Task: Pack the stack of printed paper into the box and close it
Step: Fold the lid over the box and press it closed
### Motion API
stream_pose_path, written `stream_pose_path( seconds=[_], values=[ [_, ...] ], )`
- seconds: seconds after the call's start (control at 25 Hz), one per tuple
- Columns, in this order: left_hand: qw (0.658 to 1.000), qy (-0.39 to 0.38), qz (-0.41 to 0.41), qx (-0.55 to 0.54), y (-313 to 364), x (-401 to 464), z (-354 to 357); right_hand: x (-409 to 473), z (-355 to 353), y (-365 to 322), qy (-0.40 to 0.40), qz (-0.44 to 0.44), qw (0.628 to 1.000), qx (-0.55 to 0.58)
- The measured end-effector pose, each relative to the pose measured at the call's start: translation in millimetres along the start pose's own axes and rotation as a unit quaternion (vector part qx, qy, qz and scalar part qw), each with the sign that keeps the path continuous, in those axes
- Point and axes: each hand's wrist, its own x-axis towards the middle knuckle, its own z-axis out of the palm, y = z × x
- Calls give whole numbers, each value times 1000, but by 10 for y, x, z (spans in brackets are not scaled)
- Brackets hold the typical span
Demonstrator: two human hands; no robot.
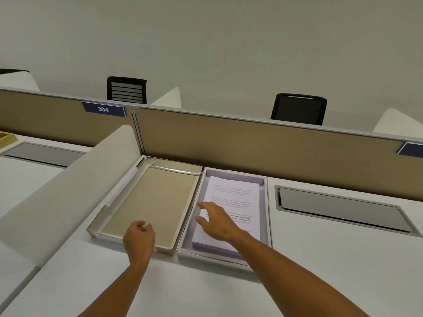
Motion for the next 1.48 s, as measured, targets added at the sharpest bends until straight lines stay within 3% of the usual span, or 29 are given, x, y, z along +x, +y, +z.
stream_pose_path(
  seconds=[0.24, 0.36, 0.56, 0.76, 0.88, 1.12, 1.48],
  values=[
    [971, 123, -192, -79, -161, 121, -101, 25, 0, -79, -5, 0, 1000, -12],
    [943, 95, -312, -62, -175, 176, -98, 47, 15, -89, -6, 2, 1000, -14],
    [934, 69, -345, -59, -83, 298, -41, 63, -8, -97, -1, 9, 1000, 0],
    [949, 84, -221, -207, -154, 174, -20, 17, -46, -110, 10, 18, 1000, 22],
    [929, 59, -206, -302, -201, 106, -46, -19, -117, -145, 22, 27, 998, 54],
    [917, 50, -128, -375, -77, -25, -156, -53, -290, -294, 40, 29, 992, 117],
    [948, -52, -1, -313, 247, -412, -158, -147, -565, -669, 39, 27, 970, 237]
  ],
)
